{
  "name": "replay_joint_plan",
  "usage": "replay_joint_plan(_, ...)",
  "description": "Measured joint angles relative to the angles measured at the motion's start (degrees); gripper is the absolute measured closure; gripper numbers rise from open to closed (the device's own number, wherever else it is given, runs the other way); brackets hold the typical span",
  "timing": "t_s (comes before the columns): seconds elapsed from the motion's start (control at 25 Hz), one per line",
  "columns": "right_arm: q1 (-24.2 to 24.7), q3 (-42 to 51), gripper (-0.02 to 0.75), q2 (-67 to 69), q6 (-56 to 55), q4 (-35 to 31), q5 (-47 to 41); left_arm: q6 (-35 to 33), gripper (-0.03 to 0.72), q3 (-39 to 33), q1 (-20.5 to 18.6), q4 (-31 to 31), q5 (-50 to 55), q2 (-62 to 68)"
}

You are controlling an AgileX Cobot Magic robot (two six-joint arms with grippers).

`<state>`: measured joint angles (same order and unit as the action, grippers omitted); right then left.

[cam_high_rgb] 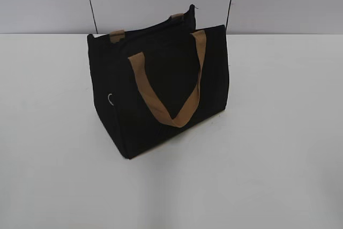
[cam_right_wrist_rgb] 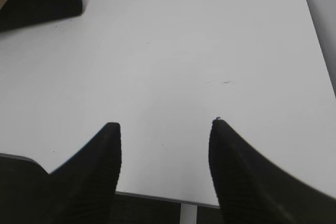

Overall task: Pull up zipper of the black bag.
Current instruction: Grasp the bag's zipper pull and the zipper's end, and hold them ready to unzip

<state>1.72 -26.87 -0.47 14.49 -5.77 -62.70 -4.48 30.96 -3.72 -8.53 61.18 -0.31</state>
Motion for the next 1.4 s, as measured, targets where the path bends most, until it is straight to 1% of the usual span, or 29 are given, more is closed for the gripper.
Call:
replay_joint_plan(1.2, 0.00, 0.00, 0.326, 0.00, 0.00, 0.00, 0.00, 0.05, 0.453, 0.00, 0.00, -0.18, 0.00, 0.00)
replay_joint_plan(1.28, 0.00, 0.00, 0.326, 0.00, 0.00, 0.00, 0.00, 0.05, 0.430, 0.00, 0.00, -0.18, 0.00, 0.15)
replay_joint_plan(1.36, 0.00, 0.00, 0.326, 0.00, 0.00, 0.00, 0.00, 0.05, 0.369, 0.00, 0.00, -0.18, 0.00, 1.26)
replay_joint_plan(1.4, 0.00, 0.00, 0.326, 0.00, 0.00, 0.00, 0.00, 0.05, 0.323, 0.00, 0.00, -0.18, 0.00, 1.86)
